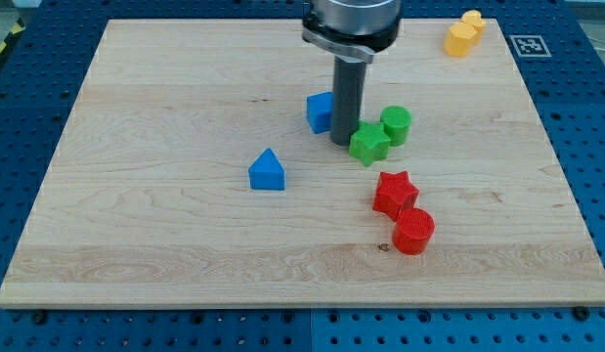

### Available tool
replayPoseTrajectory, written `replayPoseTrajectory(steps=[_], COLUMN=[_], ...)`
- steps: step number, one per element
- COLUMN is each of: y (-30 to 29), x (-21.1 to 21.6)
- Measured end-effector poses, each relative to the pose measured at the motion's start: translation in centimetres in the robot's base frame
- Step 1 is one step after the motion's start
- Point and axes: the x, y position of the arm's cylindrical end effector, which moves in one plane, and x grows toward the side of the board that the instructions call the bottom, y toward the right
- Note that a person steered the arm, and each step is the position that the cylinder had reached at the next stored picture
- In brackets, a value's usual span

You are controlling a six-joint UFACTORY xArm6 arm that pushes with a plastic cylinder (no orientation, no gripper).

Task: Move the blue cube to the right of the blue triangle

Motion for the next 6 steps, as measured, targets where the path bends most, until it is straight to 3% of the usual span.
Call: replayPoseTrajectory(steps=[2,4,5,6], y=[-1.0,-5.0,-5.0,-3.3], x=[-7.1,0.7,3.1,2.8])
